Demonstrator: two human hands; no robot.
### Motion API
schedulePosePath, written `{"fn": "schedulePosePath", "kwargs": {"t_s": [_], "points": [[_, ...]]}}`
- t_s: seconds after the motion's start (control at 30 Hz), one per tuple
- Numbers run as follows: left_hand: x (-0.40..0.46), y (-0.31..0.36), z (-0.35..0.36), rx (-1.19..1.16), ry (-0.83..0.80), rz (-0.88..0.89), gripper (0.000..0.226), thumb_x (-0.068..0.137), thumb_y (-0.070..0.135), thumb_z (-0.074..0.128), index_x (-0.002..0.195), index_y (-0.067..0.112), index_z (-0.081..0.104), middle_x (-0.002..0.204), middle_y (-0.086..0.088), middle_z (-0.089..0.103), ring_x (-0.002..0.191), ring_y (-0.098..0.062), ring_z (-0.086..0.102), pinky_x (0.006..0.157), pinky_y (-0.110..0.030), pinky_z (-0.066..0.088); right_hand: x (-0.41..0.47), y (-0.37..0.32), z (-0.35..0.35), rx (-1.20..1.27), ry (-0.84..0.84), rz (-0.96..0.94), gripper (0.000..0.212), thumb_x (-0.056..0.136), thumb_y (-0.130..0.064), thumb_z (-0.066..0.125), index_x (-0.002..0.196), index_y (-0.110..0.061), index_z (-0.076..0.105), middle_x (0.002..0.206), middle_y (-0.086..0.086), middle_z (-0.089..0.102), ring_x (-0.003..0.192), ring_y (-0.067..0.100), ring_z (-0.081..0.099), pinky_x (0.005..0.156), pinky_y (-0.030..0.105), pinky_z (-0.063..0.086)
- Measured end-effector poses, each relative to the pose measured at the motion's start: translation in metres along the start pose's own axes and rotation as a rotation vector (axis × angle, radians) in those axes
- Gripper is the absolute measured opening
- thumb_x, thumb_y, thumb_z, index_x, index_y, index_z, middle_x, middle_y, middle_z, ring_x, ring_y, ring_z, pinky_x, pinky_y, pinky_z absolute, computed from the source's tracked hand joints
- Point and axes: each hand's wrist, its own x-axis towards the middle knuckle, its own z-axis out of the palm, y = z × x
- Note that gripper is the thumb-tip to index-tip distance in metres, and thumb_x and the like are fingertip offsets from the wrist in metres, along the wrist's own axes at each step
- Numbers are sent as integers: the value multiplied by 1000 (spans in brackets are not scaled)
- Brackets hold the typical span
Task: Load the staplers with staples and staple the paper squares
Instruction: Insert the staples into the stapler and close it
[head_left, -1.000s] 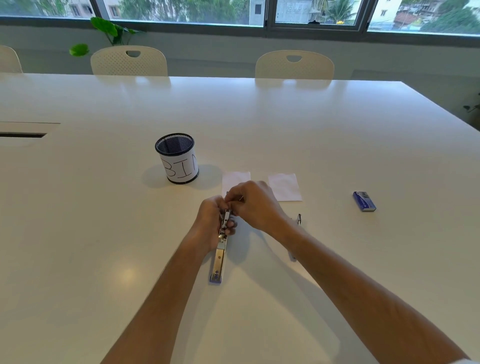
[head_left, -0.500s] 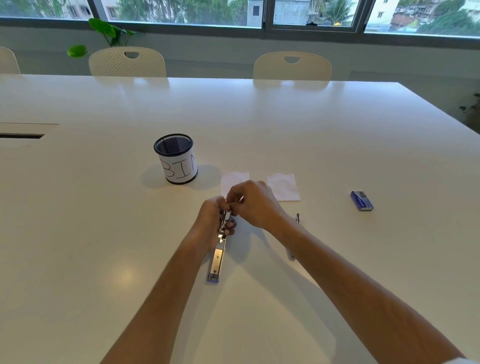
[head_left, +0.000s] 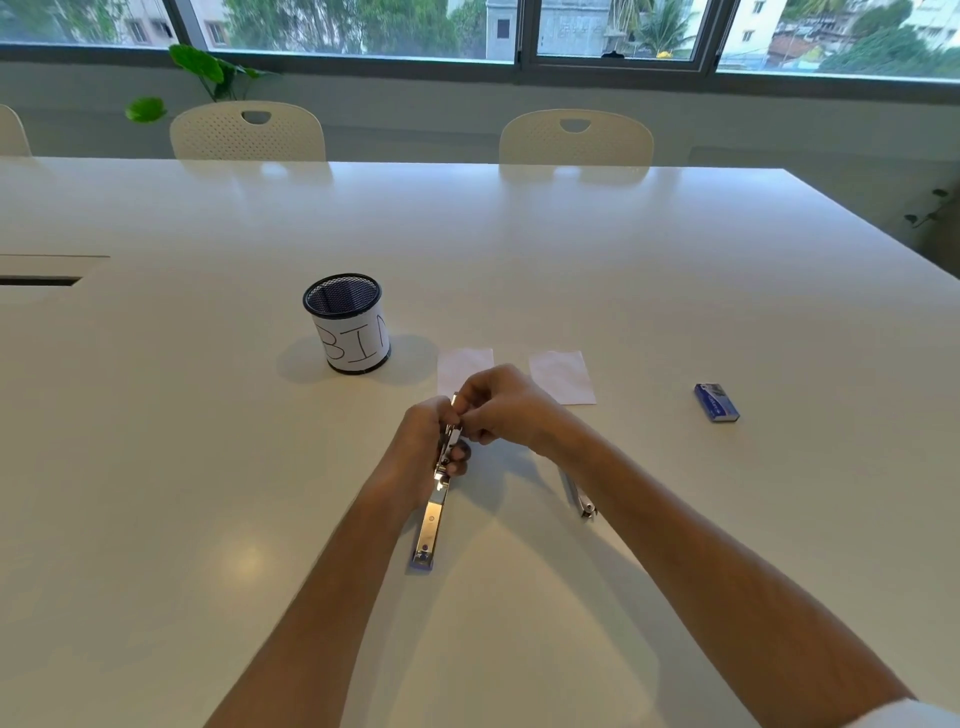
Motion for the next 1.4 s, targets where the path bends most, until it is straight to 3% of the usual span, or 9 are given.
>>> {"fn": "schedulePosePath", "kwargs": {"t_s": [0.17, 0.43, 0.6, 0.7, 0.87, 1.03, 1.17, 1.3, 1.4], "points": [[1, 0, 0, -38, 8, -18, 15, 75, 10, 41, 83, 2, 51, 69, -8, 48, 42, -13, 40, 36, -20, 29, 5, 7, -4, 216, 93, -3, 16, 71, 9, 71, 74, -5, 64, 49, -4, 50, 47, 12, 48, 43, 20, 39], [3, -1, -4, -29, -24, -23, 16, 79, 13, 44, 87, 2, 52, 70, -9, 49, 44, -13, 41, 40, -21, 32, 11, 16, -4, 257, 195, 18, 27, 69, -4, 80, 92, -6, 66, 62, 1, 52, 52, 13, 46, 47, 24, 39], [2, -3, -1, -51, -40, 23, 16, 83, 17, 49, 89, 6, 58, 73, -7, 53, 45, -13, 44, 38, -21, 32, 8, 14, -3, 136, 197, -39, 17, 83, -17, 73, 99, -14, 67, 93, 0, 66, 53, 10, 57, 48, 19, 45], [0, -4, 3, -36, -71, 92, 25, 83, 13, 45, 102, 5, 59, 73, -7, 54, 46, -14, 45, 38, -22, 35, 3, 12, -1, 33, 187, -88, 7, 91, -22, 65, 95, -18, 70, 88, -6, 68, 55, 4, 58, 54, 21, 47], [-4, -6, 8, -79, -72, 147, 28, 91, 5, 39, 111, 9, 59, 74, -8, 55, 47, -16, 44, 38, -22, 34, -3, 9, -2, -86, 231, -138, 15, 95, -21, 58, 95, -17, 73, 75, -10, 67, 61, 1, 58, 64, 22, 44], [-9, -7, 9, -134, -87, 205, 39, 92, -4, 34, 120, 11, 56, 75, -9, 59, 49, -17, 44, 39, -23, 35, -12, 10, -3, -121, 260, -167, 20, 94, -13, 55, 104, -18, 72, 95, -5, 72, 83, 7, 67, 84, 31, 55], [-13, -8, 12, -130, -87, 250, 35, 97, 0, 38, 125, 13, 54, 83, -12, 57, 50, -15, 47, 40, -24, 36, -23, 10, -2, -158, 215, -181, 36, 92, -4, 46, 116, -21, 67, 113, -4, 69, 104, 11, 64, 94, 38, 51], [-16, -11, 16, -110, -37, 270, 38, 98, 5, 44, 135, 14, 47, 86, -13, 53, 48, -13, 49, 41, -24, 39, -35, 10, -1, -254, 214, -211, 49, 91, 2, 40, 130, -23, 55, 128, -2, 63, 102, 12, 64, 93, 37, 50], [-17, -8, 15, -166, -27, 273, 38, 97, 4, 45, 134, 13, 45, 84, -11, 60, 48, -14, 50, 41, -25, 41, -45, 14, -2, -460, 252, -273, 59, 88, 1, 50, 142, -23, 42, 139, 2, 53, 106, 21, 61, 88, 32, 48]]}}
